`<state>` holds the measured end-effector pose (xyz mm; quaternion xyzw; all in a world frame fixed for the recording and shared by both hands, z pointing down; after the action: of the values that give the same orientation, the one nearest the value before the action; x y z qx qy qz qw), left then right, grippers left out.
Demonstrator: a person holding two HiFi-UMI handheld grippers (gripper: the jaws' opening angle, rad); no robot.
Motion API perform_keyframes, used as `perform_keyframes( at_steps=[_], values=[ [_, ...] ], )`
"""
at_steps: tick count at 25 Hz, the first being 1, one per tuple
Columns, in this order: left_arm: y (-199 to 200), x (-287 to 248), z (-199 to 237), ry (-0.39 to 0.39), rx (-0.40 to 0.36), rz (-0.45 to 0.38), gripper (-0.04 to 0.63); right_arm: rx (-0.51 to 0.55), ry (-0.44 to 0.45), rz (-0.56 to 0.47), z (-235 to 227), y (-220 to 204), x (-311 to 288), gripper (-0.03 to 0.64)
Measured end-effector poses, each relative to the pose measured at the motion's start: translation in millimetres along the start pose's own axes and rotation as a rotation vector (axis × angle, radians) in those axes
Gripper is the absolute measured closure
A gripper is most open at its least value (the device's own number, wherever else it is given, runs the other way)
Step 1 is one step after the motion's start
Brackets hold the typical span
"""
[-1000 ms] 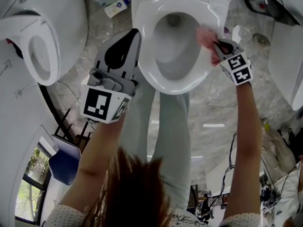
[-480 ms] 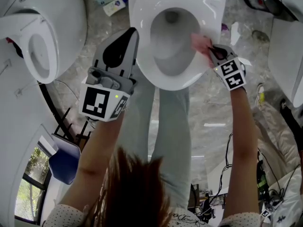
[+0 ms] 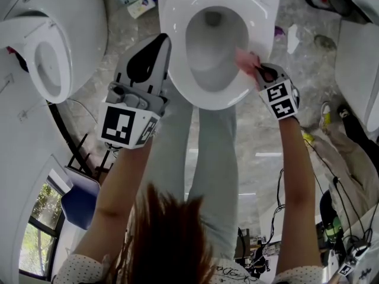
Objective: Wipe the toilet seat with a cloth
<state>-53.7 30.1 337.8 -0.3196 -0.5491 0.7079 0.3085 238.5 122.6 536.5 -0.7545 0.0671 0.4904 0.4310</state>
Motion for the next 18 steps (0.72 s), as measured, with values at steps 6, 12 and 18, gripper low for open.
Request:
perform_keyframes(
  at_steps=[6,12,18],
  values=[
    [1,3,3,0.002,-0.002,0.003,0.592,-0.051,-0.043,0.024,17,-7,2,0.582],
    [3,5,5,-0.004,-0.001,0.011,0.591,-0.154,-0.093,0.035,34,-14,4,0.581],
    [5,4,8,-0.012,-0.004,0.012,0.591,-0.223,-0.113,0.053,61,-26,6,0.581]
  ],
)
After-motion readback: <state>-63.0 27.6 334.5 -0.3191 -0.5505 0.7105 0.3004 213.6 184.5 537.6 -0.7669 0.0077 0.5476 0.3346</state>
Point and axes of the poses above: the fingertips, and each gripper's own axes: x backward along the fingers, z to its left, y out of its top, the point moved 7 cm from there along x, backward along the fingers, and after that the axes turned 13 degrees about -z, right-handed, at the moved point
